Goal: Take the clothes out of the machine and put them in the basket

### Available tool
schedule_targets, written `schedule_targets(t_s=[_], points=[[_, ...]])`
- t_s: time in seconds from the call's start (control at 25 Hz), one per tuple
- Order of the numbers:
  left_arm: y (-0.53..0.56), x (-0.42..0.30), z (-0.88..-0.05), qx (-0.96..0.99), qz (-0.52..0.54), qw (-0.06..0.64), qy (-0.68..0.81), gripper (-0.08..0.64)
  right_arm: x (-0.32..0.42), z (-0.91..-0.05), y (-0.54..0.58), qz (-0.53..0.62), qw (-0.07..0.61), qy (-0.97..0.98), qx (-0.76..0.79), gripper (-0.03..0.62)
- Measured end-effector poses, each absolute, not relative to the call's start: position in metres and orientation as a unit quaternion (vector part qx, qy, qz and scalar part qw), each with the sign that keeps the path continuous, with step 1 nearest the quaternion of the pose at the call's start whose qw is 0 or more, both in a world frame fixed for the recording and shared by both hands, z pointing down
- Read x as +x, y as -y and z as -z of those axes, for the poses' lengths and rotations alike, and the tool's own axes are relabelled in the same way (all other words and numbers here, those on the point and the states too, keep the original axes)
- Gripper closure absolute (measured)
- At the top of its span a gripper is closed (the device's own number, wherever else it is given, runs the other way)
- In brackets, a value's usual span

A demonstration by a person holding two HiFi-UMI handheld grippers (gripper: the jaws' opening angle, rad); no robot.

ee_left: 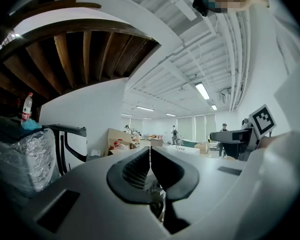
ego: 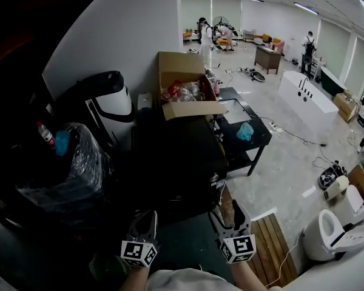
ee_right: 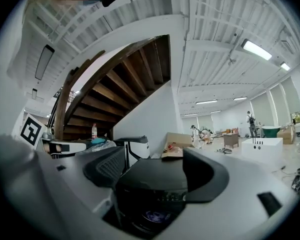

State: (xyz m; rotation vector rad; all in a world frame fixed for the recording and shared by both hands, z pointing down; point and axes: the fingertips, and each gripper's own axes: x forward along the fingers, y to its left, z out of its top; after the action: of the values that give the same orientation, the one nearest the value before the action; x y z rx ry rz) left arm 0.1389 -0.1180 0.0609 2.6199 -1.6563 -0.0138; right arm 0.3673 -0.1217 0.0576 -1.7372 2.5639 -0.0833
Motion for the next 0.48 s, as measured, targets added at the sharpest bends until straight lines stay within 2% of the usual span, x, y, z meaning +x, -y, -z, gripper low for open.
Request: schedule_targets(t_s=[0.12,0.24,0.48], points=[[0.117,0.139,-0.062,0.838,0.004,0.024,0.545,0.537,0.367,-0.059,0.127,0.030,0.025,-0.836,-0.548,0.151],[0.115,0.141,-0.062,0.834,0.002,0.024,0.551,0.537,0.368,-0.061,0.130,0.030,0.021,-0.841,-0.539,0.092],[0.119,0.136,-0.061,0.827,0.002,0.020,0.562,0.537,0.362,-0.065,0.142,0.036,0.014,-0.851,-0.523,0.080]])
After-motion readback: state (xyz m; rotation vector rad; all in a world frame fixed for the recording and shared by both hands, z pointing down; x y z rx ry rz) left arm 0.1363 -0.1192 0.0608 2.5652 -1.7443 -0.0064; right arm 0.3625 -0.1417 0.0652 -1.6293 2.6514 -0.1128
